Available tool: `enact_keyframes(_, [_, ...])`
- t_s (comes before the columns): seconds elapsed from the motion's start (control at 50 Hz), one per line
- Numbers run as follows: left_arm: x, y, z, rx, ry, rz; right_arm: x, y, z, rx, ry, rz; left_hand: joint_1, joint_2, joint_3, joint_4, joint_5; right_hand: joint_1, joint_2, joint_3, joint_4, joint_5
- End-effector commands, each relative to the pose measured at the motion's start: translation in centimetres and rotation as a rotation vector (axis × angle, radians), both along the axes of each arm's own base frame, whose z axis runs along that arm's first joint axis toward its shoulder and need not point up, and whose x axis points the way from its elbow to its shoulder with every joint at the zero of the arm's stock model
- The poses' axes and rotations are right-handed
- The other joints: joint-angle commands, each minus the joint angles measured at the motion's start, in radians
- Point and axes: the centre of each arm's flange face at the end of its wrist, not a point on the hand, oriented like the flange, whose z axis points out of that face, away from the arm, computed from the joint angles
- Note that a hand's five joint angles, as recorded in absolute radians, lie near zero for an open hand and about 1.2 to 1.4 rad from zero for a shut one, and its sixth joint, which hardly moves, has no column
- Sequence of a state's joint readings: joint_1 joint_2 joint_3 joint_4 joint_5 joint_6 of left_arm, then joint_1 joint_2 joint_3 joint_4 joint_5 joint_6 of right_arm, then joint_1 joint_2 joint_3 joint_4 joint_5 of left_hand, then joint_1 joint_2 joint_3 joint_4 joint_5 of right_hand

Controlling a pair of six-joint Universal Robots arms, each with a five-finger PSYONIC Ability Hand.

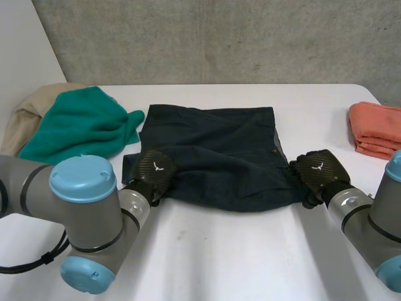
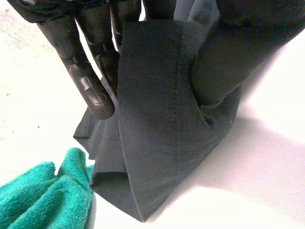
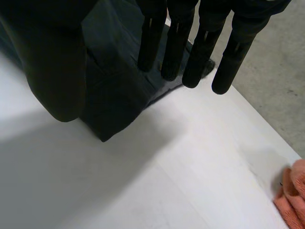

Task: Fold the laundry.

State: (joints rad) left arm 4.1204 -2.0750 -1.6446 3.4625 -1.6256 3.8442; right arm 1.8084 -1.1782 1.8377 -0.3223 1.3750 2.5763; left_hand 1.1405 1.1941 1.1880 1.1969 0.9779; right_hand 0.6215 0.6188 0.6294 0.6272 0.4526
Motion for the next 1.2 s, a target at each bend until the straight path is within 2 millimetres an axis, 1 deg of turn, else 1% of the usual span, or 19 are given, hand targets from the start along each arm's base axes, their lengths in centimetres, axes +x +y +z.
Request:
enact_keyframes(0.02, [0.5, 0.8, 2.0, -0.012, 0.06, 0.011, 0.6, -0.3, -1.8, 0.049, -0.004, 0.042, 0.256, 0.202, 0.208, 0.199, 0.244, 0.22, 0.223, 0.212, 0.214, 0.214])
enact_keyframes(0.12, [0.7, 1.4, 3.6, -0.005, 0.145, 0.022, 0.5, -0.5, -1.7, 0.056, -0.017, 0.039, 0.256, 0.202, 0.208, 0.199, 0.244, 0.773, 0.776, 0.765, 0.768, 0.768])
enact_keyframes(0.2, [0.9, 1.5, 3.9, 0.015, 0.182, 0.034, 0.1, -0.6, -1.3, 0.052, -0.011, 0.024, 0.256, 0.202, 0.208, 0.199, 0.244, 0.775, 0.777, 0.767, 0.769, 0.769])
enact_keyframes(0.28, [1.4, 2.1, 4.4, 0.032, 0.177, 0.041, -0.1, 0.0, 0.6, 0.037, 0.006, 0.033, 0.256, 0.202, 0.208, 0.199, 0.244, 0.775, 0.777, 0.767, 0.769, 0.769])
enact_keyframes(0.36, [2.4, 3.6, 4.9, 0.088, 0.148, 0.047, -0.7, 2.4, 3.2, 0.055, 0.097, 0.073, 0.256, 0.202, 0.208, 0.199, 0.244, 0.775, 0.777, 0.767, 0.769, 0.769])
enact_keyframes(0.44, [3.7, 5.5, 5.5, 0.161, 0.124, 0.06, -2.4, 3.9, 4.5, 0.075, 0.227, 0.076, 0.256, 0.202, 0.208, 0.199, 0.244, 0.775, 0.777, 0.767, 0.769, 0.769])
enact_keyframes(0.52, [4.9, 7.3, 6.1, 0.232, 0.128, 0.078, -3.2, 5.7, 5.2, 0.099, 0.337, 0.104, 0.256, 0.202, 0.208, 0.199, 0.244, 0.775, 0.777, 0.767, 0.769, 0.769])
enact_keyframes(0.64, [6.1, 9.6, 6.3, 0.3, 0.142, 0.086, -3.6, 7.8, 6.4, 0.138, 0.371, 0.138, 0.256, 0.202, 0.208, 0.199, 0.244, 0.775, 0.777, 0.767, 0.769, 0.769])
enact_keyframes(0.76, [6.7, 10.8, 6.6, 0.306, 0.138, 0.084, -3.9, 9.7, 7.0, 0.177, 0.399, 0.158, 0.256, 0.202, 0.208, 0.199, 0.244, 0.775, 0.777, 0.767, 0.769, 0.769])
enact_keyframes(0.84, [6.9, 12.3, 7.7, 0.312, 0.133, 0.054, -4.2, 11.1, 8.0, 0.178, 0.449, 0.185, 0.256, 0.202, 0.208, 0.199, 0.244, 0.775, 0.777, 0.767, 0.769, 0.769])
enact_keyframes(0.9, [6.8, 12.6, 8.5, 0.297, 0.148, 0.037, -4.4, 10.9, 8.8, 0.148, 0.471, 0.191, 0.256, 0.202, 0.208, 0.199, 0.244, 0.775, 0.777, 0.767, 0.769, 0.769])
enact_keyframes(0.94, [6.7, 12.3, 8.9, 0.283, 0.16, 0.036, -4.5, 10.4, 9.3, 0.125, 0.477, 0.185, 0.256, 0.202, 0.208, 0.199, 0.244, 0.775, 0.777, 0.767, 0.769, 0.769])
enact_keyframes(1.02, [5.2, 10.3, 10.2, 0.212, 0.22, 0.014, -4.5, 8.4, 10.6, 0.05, 0.459, 0.15, 0.256, 0.202, 0.208, 0.199, 0.244, 0.775, 0.777, 0.767, 0.769, 0.769])
enact_keyframes(1.04, [4.0, 8.7, 10.1, 0.174, 0.246, -0.001, -4.4, 7.8, 10.5, 0.038, 0.45, 0.147, 0.256, 0.202, 0.208, 0.199, 0.244, 0.775, 0.777, 0.767, 0.769, 0.769])
enact_keyframes(1.06, [3.1, 7.5, 9.8, 0.148, 0.259, -0.005, -4.1, 6.1, 10.0, 0.03, 0.423, 0.132, 0.256, 0.202, 0.208, 0.199, 0.244, 0.775, 0.777, 0.767, 0.769, 0.769])
enact_keyframes(1.1, [2.0, 5.5, 9.6, 0.1, 0.286, -0.005, -3.7, 4.1, 9.2, 0.022, 0.388, 0.112, 0.256, 0.202, 0.208, 0.199, 0.244, 0.775, 0.777, 0.767, 0.769, 0.769])
enact_keyframes(1.12, [0.9, 3.3, 9.6, 0.045, 0.315, -0.002, -3.5, 3.1, 8.9, 0.015, 0.368, 0.103, 0.256, 0.202, 0.208, 0.199, 0.244, 0.775, 0.777, 0.767, 0.769, 0.769])
enact_keyframes(1.14, [0.4, 2.1, 9.6, 0.014, 0.33, 0.002, -3.1, 1.2, 8.3, 0.001, 0.335, 0.075, 0.256, 0.202, 0.208, 0.199, 0.244, 0.775, 0.777, 0.767, 0.769, 0.769])
enact_keyframes(1.2, [-1.1, -2.9, 9.0, -0.075, 0.361, 0.023, -2.1, -1.6, 7.7, -0.04, 0.286, 0.028, 0.256, 0.202, 0.208, 0.199, 0.244, 0.775, 0.777, 0.767, 0.769, 0.769])
